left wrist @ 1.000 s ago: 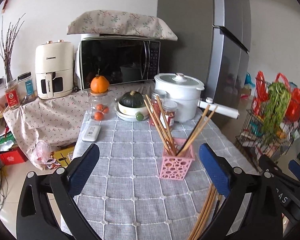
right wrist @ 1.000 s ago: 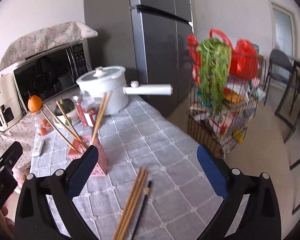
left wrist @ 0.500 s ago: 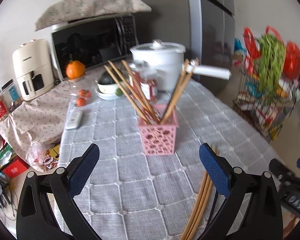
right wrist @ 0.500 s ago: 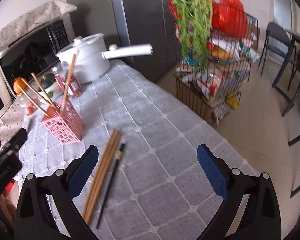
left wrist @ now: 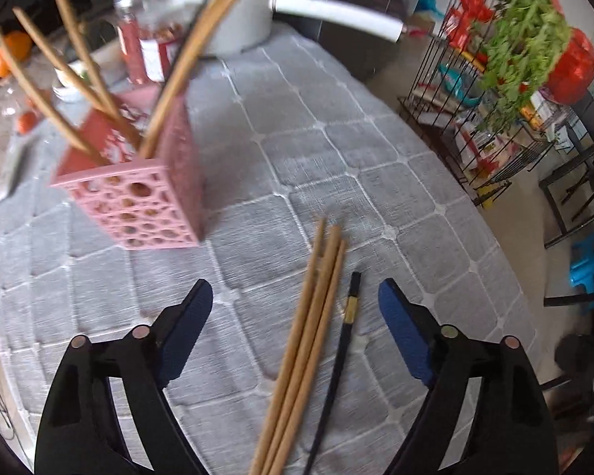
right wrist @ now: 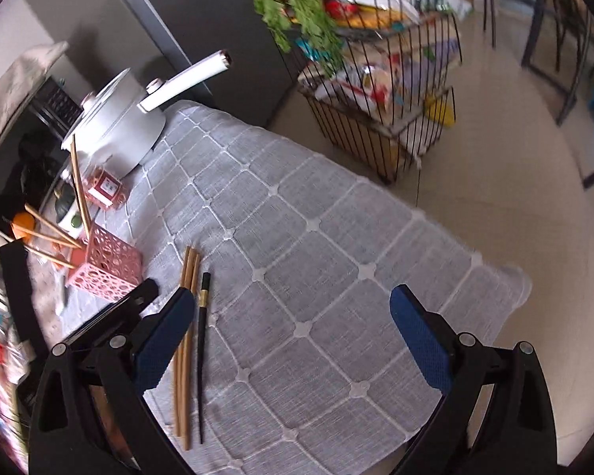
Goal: Organize utensils
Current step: 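Withdraw both tools from the holder back to the remaining chopsticks, then grasp a wooden chopstick with the left tool while the right tool grasps the black chopstick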
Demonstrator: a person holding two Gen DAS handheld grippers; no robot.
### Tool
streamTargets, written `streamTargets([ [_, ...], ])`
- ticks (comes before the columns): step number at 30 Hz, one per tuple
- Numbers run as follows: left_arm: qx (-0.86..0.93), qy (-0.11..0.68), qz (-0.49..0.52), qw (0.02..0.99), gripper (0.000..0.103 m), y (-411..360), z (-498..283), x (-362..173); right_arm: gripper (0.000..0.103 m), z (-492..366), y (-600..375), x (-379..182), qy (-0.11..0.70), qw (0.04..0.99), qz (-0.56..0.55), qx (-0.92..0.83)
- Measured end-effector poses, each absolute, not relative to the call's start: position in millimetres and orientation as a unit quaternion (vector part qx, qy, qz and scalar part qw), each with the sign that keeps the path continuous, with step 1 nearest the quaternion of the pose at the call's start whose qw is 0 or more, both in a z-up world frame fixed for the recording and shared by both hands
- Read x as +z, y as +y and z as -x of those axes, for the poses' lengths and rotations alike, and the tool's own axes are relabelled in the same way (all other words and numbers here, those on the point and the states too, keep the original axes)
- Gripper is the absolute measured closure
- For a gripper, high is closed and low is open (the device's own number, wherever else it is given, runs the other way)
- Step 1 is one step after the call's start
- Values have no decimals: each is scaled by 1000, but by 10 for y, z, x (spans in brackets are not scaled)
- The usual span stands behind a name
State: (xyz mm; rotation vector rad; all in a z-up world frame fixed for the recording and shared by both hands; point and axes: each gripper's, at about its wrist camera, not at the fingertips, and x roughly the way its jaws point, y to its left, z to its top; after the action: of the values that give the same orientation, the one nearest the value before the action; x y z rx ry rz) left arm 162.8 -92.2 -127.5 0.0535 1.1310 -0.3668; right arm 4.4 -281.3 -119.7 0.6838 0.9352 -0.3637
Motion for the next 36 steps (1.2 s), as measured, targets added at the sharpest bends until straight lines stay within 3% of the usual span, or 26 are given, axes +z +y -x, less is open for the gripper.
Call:
streamTargets([
  [8,-149,559,-64,813,53,-1156,-1883,-1419,7,-28,-2879,-1298,463,795,-366,-143],
  [19,-126,578,-92,801,70,-1283,-2045,-1659,7,-65,-2872,-1367,476,783,-377,-135],
  [27,-155,572,-130,795,95,-1429,-2061,-1691,7,-128,-2869,-1434,486,780,-365,-146],
  [36,-172,544,-121,812,99,-1041,-1721,-1577,7,-323,-2744,-1518,499,780,-347,-149],
])
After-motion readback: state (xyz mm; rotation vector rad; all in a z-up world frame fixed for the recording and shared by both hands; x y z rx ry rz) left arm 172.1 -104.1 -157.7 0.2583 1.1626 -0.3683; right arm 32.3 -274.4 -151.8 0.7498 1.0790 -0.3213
